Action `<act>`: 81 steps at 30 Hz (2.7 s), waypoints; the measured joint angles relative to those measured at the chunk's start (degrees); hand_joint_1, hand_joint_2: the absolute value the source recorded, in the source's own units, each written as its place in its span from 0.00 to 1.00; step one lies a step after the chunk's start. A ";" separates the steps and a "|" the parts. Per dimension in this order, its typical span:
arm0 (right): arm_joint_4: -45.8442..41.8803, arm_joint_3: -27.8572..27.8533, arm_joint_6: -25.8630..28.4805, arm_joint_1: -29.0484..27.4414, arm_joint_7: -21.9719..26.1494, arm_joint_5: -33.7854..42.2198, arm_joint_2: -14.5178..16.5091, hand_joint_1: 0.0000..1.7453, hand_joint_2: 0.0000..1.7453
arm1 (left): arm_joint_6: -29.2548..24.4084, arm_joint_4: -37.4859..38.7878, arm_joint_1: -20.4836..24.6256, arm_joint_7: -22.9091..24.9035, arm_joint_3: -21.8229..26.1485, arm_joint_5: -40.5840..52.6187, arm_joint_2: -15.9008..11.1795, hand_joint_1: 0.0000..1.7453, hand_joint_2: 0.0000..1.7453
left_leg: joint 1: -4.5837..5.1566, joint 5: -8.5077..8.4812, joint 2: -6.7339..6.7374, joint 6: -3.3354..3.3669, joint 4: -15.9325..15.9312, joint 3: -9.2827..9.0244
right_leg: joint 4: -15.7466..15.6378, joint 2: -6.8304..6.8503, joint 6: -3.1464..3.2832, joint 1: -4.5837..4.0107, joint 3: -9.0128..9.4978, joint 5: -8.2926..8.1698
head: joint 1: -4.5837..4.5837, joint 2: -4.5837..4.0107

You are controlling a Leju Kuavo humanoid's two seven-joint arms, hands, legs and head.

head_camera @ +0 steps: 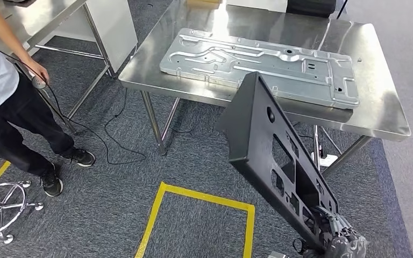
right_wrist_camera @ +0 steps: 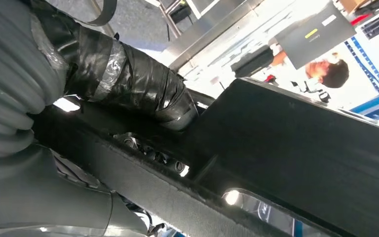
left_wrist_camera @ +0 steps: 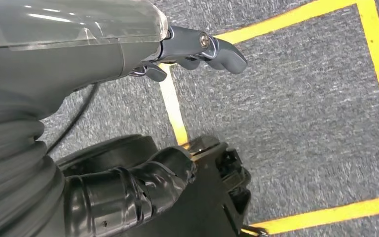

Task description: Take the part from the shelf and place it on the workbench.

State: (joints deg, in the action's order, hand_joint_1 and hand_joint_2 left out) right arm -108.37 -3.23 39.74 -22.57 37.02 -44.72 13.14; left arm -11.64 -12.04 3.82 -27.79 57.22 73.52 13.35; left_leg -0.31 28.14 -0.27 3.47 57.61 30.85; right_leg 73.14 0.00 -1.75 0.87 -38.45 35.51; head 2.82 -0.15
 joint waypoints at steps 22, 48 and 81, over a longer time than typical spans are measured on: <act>-5.76 -3.43 0.00 3.73 1.46 0.43 0.05 1.00 1.00 | 0.86 -0.01 0.17 0.20 -0.20 1.46 -0.17 0.00 1.00 | 0.20 -0.80 -0.02 -2.32 2.22 2.25 | -14.07 -0.15 1.93 -0.19 8.29 -5.25 | -0.05 0.00; -6.84 -10.15 0.00 6.78 0.20 0.73 -0.72 1.00 1.00 | 1.01 0.00 0.20 0.20 -0.87 2.09 -0.25 0.00 1.00 | -0.07 6.13 -0.06 -3.10 15.93 7.76 | -14.18 -0.01 2.96 -0.04 6.96 -6.56 | -0.11 0.00; -6.72 -16.01 0.00 8.09 -2.25 1.72 -3.13 1.00 1.00 | 1.69 0.02 0.18 0.07 -1.65 3.62 -0.39 0.00 1.00 | 0.14 -0.34 -0.02 -2.43 8.93 6.25 | -13.99 -0.24 2.66 -0.11 8.92 -4.77 | -0.21 0.00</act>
State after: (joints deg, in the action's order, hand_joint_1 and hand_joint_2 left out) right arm -115.09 -19.25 39.74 -14.48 34.77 -43.00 10.01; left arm -9.94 -12.03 4.00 -27.72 55.57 77.14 12.96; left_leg -0.18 27.80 -0.29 1.04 66.54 37.10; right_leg 59.15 -0.24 0.91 0.76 -29.53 30.74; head 2.61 -0.15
